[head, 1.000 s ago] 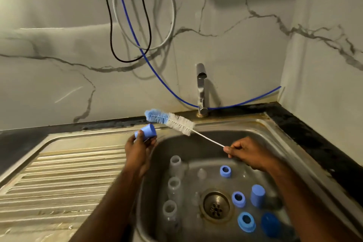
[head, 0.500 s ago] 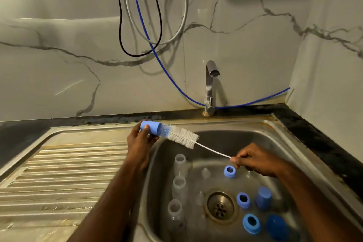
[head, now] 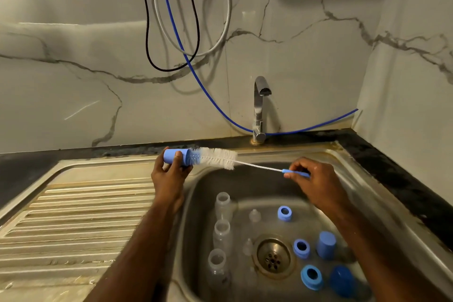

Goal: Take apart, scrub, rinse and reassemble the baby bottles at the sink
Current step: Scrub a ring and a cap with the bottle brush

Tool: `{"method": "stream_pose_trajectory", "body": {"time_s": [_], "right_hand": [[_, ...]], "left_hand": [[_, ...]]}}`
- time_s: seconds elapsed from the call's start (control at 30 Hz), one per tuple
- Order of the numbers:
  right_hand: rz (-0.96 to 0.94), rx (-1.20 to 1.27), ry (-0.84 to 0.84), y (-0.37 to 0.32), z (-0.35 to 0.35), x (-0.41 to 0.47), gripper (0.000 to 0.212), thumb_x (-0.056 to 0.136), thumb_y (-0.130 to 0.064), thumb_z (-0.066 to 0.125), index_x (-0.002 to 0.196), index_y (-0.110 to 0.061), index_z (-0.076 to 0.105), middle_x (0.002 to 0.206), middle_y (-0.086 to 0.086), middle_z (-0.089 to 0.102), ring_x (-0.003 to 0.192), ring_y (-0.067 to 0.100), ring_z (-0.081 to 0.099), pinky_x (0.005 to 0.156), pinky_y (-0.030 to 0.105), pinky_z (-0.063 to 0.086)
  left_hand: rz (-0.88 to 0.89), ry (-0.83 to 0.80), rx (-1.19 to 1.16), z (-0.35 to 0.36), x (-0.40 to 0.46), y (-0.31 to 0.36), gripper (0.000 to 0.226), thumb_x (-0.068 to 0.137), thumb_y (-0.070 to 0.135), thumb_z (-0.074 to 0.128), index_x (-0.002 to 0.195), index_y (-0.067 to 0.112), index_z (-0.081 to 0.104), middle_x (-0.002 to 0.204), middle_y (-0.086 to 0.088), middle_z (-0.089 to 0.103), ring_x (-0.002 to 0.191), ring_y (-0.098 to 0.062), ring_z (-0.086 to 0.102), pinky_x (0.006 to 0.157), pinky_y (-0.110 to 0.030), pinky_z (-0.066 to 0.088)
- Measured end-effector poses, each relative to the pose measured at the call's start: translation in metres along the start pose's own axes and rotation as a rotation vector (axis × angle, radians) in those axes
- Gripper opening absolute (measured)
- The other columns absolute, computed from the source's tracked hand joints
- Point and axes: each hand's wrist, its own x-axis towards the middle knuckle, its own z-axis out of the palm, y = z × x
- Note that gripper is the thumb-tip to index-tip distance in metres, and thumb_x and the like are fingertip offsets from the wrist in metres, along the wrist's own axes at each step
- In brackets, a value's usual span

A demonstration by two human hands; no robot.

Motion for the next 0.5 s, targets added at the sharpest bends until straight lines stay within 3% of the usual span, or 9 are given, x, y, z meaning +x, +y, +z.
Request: {"method": "stream_pose_trajectory", "body": {"time_s": [0.1,0.2,0.27,0.33,0.4,0.5], "right_hand": [[-0.016,0.010,-0.098,-0.009,-0.004,0.001,0.004,0.089,-0.029,0.073,0.087,-0.028,0.071,0.074,-0.011,0.066,0.072,0.004,0.063,0.068,0.025,0.051],[0.159,0.156,-0.516,-0.015,-0.004,-0.003,0.019,0.095,-0.031,0.066,0.083,-0.020,0.076,0.060,-0.004,0.063,0.055,0.004,0.055,0.055,0.028,0.048],[0.315,0.356,-0.667,-0.017,-0.005,-0.008,0.032,0.097,-0.033,0.063,0.079,-0.010,0.076,0.049,-0.003,0.048,0.043,0.007,0.040,0.043,0.022,0.034],[0.343,0.425,-0.620,-0.016,-0.005,-0.011,0.026,0.093,-0.031,0.069,0.083,-0.007,0.074,0.050,-0.002,0.045,0.042,0.007,0.036,0.042,0.019,0.031],[0.289,0.367,-0.493,-0.014,-0.002,-0.010,0.019,0.080,-0.025,0.083,0.084,-0.010,0.072,0.055,0.000,0.055,0.045,0.008,0.045,0.045,0.019,0.040],[0.202,0.169,-0.298,-0.003,0.007,-0.005,0.016,0.076,-0.028,0.086,0.077,-0.022,0.071,0.070,-0.001,0.070,0.063,0.013,0.064,0.064,0.033,0.057]], "left_hand": [[-0.053,-0.007,-0.121,-0.003,0.000,0.002,0.051,0.094,0.009,0.066,0.141,0.022,0.053,0.129,-0.019,0.060,0.110,-0.038,0.068,0.087,-0.047,0.060],[-0.094,-0.034,-0.138,-0.009,0.001,0.004,0.049,0.097,0.009,0.062,0.143,0.023,0.052,0.128,-0.017,0.061,0.107,-0.035,0.068,0.082,-0.050,0.061],[-0.128,-0.033,-0.185,-0.010,0.002,0.005,0.045,0.100,0.014,0.058,0.144,0.019,0.051,0.133,-0.020,0.060,0.103,-0.032,0.067,0.077,-0.045,0.059],[-0.127,-0.041,-0.250,-0.007,0.003,0.006,0.044,0.102,0.017,0.055,0.146,0.016,0.049,0.138,-0.020,0.058,0.102,-0.028,0.067,0.074,-0.039,0.062],[-0.099,-0.038,-0.270,-0.006,0.005,0.007,0.045,0.102,0.014,0.054,0.147,0.015,0.048,0.139,-0.021,0.058,0.104,-0.027,0.068,0.072,-0.034,0.063],[-0.098,-0.038,-0.243,-0.006,0.006,0.005,0.047,0.099,0.009,0.058,0.144,0.019,0.051,0.138,-0.022,0.056,0.110,-0.030,0.067,0.082,-0.039,0.063]]}}
